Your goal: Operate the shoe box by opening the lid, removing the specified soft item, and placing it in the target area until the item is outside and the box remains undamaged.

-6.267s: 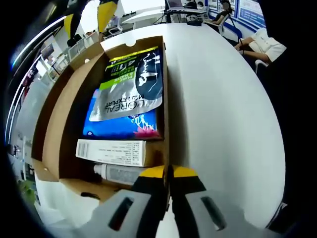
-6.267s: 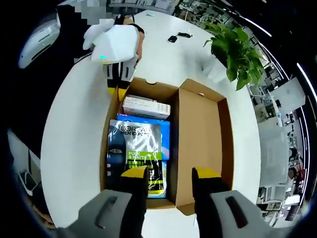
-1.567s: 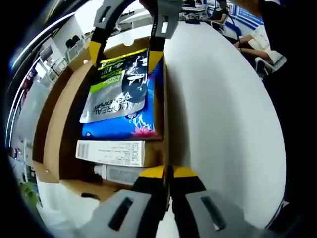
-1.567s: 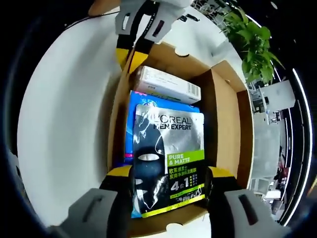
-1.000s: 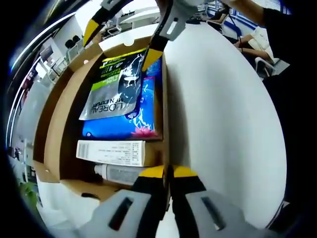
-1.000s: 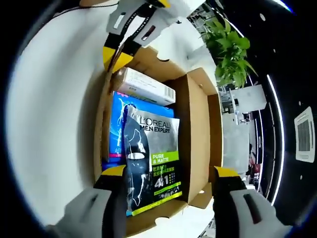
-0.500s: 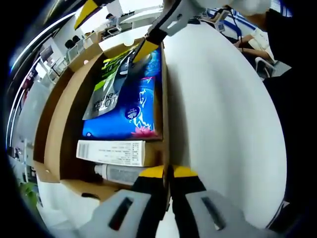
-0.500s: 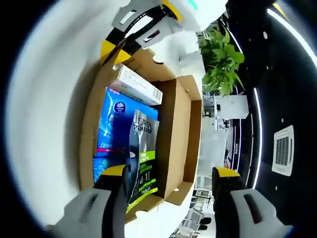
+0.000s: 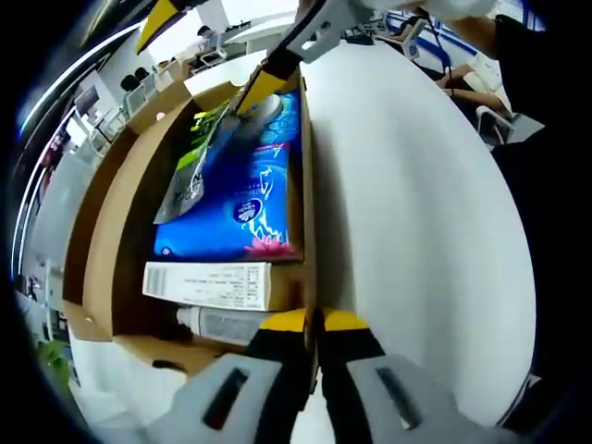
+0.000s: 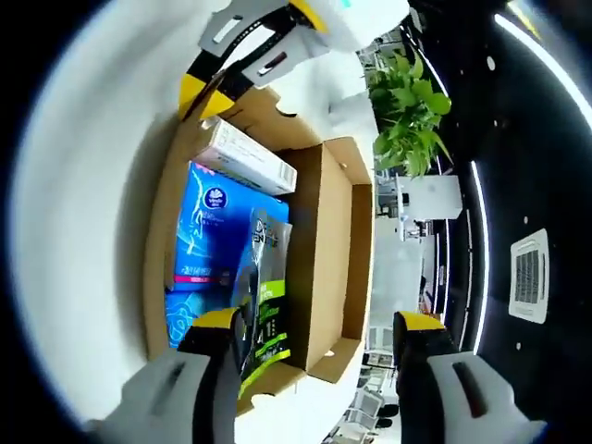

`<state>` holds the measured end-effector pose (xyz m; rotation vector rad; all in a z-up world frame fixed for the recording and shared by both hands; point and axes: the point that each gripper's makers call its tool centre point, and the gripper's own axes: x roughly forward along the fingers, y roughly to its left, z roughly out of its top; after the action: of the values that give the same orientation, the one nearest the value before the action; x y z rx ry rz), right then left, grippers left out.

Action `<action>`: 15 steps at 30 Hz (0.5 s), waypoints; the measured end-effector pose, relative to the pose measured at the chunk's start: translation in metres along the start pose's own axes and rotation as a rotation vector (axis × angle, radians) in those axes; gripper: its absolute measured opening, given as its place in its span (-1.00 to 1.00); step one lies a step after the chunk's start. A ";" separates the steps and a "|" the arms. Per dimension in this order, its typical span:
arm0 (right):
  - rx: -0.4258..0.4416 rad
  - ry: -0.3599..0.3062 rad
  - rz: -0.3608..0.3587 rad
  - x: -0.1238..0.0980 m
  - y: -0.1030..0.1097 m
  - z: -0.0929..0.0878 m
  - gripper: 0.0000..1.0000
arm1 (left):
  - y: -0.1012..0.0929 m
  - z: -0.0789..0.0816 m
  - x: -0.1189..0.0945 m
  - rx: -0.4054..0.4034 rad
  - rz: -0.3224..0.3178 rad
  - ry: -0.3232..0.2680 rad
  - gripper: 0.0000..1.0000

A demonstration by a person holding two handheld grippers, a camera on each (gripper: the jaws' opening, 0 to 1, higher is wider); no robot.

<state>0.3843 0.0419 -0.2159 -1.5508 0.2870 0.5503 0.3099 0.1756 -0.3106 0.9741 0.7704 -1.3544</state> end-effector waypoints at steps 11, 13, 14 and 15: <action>0.018 -0.021 0.102 0.012 0.021 -0.001 0.39 | 0.001 -0.001 0.000 0.000 -0.002 0.000 -0.95; 0.012 -0.020 0.110 0.015 0.021 -0.002 0.39 | 0.001 -0.001 0.000 0.001 -0.002 0.000 -0.95; 0.012 -0.019 0.112 0.017 0.022 -0.001 0.40 | 0.001 -0.001 0.000 0.000 -0.002 0.000 -0.95; 0.013 -0.018 0.114 0.018 0.022 -0.001 0.40 | 0.001 -0.001 0.000 0.000 -0.002 0.000 -0.95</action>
<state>0.3884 0.0421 -0.2441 -1.5232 0.3660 0.6500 0.3110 0.1765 -0.3111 0.9737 0.7711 -1.3560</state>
